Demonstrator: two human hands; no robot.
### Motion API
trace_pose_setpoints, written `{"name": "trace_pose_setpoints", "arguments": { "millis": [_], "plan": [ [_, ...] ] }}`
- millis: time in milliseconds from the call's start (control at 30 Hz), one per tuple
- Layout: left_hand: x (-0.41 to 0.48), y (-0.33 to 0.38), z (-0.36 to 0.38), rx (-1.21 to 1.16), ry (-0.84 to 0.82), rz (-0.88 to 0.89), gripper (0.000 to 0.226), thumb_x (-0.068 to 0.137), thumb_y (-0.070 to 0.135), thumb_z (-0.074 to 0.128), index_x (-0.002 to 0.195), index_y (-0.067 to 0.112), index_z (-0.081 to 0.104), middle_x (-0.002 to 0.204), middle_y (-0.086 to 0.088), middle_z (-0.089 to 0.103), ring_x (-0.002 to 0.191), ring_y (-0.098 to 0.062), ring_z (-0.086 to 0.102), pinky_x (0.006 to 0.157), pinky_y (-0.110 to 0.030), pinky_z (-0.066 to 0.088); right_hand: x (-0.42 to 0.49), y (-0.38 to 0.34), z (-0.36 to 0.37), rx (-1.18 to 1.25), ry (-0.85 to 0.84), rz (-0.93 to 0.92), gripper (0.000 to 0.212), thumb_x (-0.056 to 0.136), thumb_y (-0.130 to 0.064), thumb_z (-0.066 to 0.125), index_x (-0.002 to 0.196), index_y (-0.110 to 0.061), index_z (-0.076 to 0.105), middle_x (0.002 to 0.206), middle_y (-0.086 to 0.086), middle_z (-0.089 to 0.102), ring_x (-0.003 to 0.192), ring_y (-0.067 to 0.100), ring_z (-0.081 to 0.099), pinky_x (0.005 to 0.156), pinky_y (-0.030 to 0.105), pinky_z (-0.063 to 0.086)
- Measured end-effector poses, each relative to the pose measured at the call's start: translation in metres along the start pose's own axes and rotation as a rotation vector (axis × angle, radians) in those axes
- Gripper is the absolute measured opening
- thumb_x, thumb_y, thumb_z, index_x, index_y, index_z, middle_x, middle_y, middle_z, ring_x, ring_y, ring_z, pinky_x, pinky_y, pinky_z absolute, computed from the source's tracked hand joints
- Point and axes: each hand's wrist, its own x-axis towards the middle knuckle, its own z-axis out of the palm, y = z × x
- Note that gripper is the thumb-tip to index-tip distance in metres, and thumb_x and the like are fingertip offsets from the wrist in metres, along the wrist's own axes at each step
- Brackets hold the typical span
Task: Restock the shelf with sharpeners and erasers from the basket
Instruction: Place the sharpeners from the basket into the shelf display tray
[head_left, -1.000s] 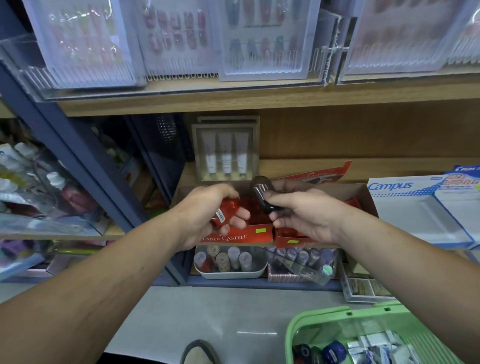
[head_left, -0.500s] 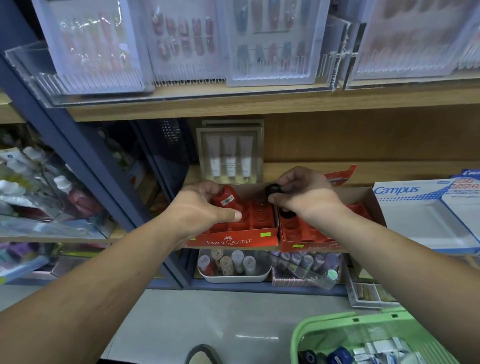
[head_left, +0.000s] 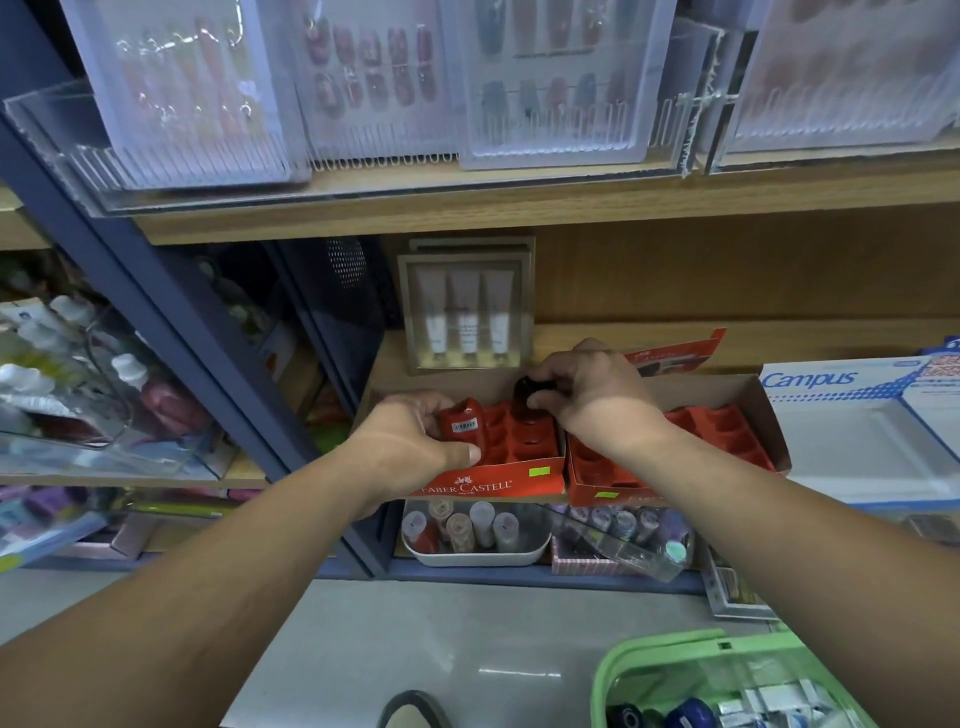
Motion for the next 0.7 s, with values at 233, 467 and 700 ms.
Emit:
{"name": "trace_pose_setpoints", "arguments": {
  "millis": [233,467,700],
  "plan": [
    [0.006,-0.005,0.007,0.045,0.029,0.01,0.04,0.078,0.032,0.089,0.109,0.033,0.064,0.093,0.005,0.077,0.082,-0.01,0.076,0.079,-0.034,0.064,0.003,0.013,0.012,-0.178,0.045,-0.343,0.019,0.089,-0.021,0.075,0.106,-0.023,0.08,0.105,-0.004,0.075,0.1,0.026,0.055,0.087,0.046,0.048],
    [0.02,0.005,0.026,-0.031,0.114,0.118,0.025,0.085,0.022,0.083,0.1,0.033,0.067,0.096,0.004,0.076,0.09,-0.015,0.074,0.084,-0.035,0.062,0.0,0.017,0.004,-0.214,-0.017,-0.393,0.028,0.095,-0.025,0.066,0.123,-0.026,0.073,0.119,-0.006,0.068,0.113,0.023,0.055,0.092,0.042,0.046],
    [0.04,0.006,0.047,0.064,0.136,0.16,0.033,0.087,0.029,0.08,0.117,0.03,0.067,0.106,0.008,0.068,0.094,-0.008,0.066,0.091,-0.032,0.058,-0.027,0.016,-0.033,-0.081,0.146,-0.213,0.03,0.097,-0.028,0.06,0.126,-0.032,0.066,0.113,-0.007,0.064,0.102,0.018,0.061,0.082,0.035,0.054]
  ]
}}
